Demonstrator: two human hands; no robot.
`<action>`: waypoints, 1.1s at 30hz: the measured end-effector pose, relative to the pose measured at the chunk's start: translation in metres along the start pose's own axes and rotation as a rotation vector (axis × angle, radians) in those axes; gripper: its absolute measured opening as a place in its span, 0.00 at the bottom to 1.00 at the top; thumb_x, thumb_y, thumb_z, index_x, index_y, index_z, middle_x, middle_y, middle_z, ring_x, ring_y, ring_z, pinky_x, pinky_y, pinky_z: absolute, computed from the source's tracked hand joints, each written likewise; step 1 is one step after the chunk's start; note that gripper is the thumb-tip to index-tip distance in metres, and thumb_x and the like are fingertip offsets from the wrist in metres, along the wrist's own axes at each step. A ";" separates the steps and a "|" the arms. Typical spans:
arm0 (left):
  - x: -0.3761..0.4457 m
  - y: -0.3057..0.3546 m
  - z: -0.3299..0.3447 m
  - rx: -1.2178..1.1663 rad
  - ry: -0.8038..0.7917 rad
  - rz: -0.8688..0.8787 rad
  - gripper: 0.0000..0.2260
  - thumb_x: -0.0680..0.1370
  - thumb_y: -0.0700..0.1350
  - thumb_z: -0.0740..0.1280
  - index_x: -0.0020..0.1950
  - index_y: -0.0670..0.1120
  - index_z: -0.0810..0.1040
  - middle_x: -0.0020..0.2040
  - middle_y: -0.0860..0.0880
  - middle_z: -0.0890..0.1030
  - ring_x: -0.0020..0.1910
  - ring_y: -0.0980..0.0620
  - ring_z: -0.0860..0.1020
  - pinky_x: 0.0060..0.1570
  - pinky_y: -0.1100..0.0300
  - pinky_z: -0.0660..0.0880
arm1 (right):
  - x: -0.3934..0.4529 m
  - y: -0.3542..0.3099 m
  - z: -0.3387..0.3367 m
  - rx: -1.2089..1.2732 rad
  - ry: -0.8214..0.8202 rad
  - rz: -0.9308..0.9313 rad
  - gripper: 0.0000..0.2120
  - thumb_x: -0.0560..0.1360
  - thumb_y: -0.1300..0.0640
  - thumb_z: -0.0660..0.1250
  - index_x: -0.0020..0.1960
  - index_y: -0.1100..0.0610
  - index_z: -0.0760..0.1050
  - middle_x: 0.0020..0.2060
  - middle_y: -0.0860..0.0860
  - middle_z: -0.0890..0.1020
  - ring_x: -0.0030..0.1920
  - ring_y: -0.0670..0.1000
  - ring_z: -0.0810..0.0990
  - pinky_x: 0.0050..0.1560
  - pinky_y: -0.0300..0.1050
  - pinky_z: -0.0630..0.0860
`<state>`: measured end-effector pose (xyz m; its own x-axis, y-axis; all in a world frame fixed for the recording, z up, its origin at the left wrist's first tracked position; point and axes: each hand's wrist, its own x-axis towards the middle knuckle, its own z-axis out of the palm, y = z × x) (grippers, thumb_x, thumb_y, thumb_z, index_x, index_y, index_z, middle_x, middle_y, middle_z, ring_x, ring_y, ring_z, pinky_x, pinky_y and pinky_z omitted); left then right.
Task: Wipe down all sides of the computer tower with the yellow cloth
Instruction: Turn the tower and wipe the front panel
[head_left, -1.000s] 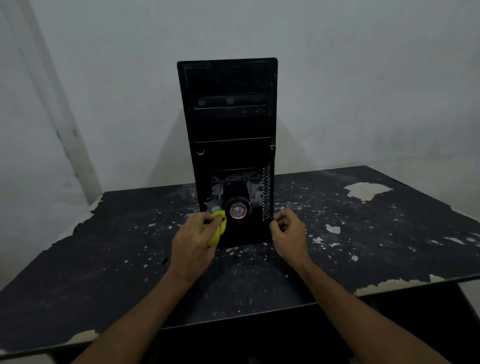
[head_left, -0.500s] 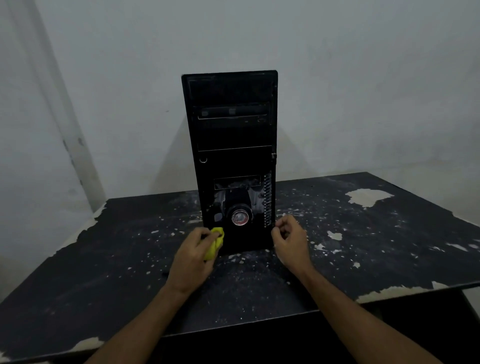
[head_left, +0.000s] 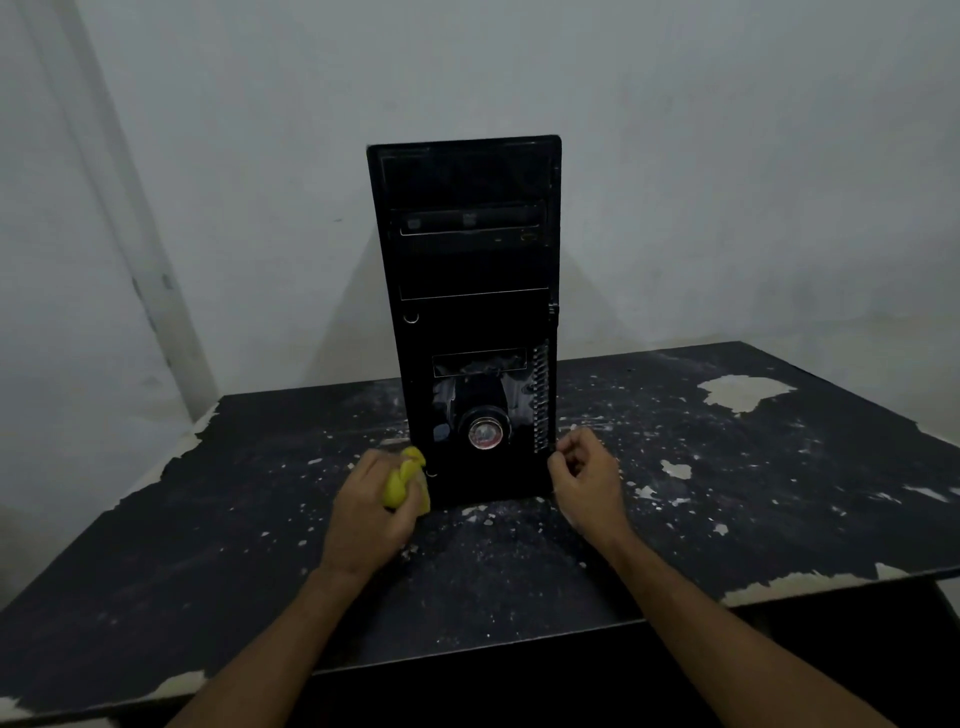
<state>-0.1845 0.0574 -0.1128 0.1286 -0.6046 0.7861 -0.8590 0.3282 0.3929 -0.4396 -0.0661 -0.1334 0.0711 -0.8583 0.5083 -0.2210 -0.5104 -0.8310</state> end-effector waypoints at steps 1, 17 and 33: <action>0.007 0.002 -0.004 -0.013 0.041 -0.023 0.09 0.78 0.47 0.69 0.51 0.41 0.80 0.47 0.50 0.76 0.43 0.52 0.75 0.43 0.61 0.72 | 0.000 0.000 0.000 -0.002 -0.002 -0.002 0.07 0.78 0.60 0.66 0.45 0.50 0.71 0.32 0.49 0.76 0.32 0.47 0.73 0.33 0.49 0.71; 0.011 -0.020 -0.014 0.288 -0.224 0.269 0.18 0.75 0.48 0.68 0.61 0.40 0.82 0.54 0.49 0.79 0.46 0.49 0.73 0.42 0.57 0.73 | -0.001 -0.001 0.001 -0.022 0.009 0.001 0.07 0.78 0.61 0.66 0.44 0.51 0.71 0.32 0.51 0.75 0.30 0.47 0.71 0.32 0.49 0.70; 0.066 0.025 -0.008 0.280 0.011 0.320 0.16 0.77 0.42 0.72 0.64 0.38 0.81 0.55 0.40 0.77 0.49 0.40 0.76 0.44 0.48 0.76 | -0.002 -0.003 0.000 -0.028 0.006 -0.004 0.08 0.78 0.60 0.66 0.44 0.50 0.71 0.32 0.51 0.75 0.31 0.48 0.71 0.33 0.55 0.71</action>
<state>-0.1939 0.0313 -0.0467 -0.1622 -0.4963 0.8528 -0.9578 0.2870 -0.0152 -0.4391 -0.0631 -0.1314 0.0659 -0.8558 0.5131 -0.2477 -0.5122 -0.8224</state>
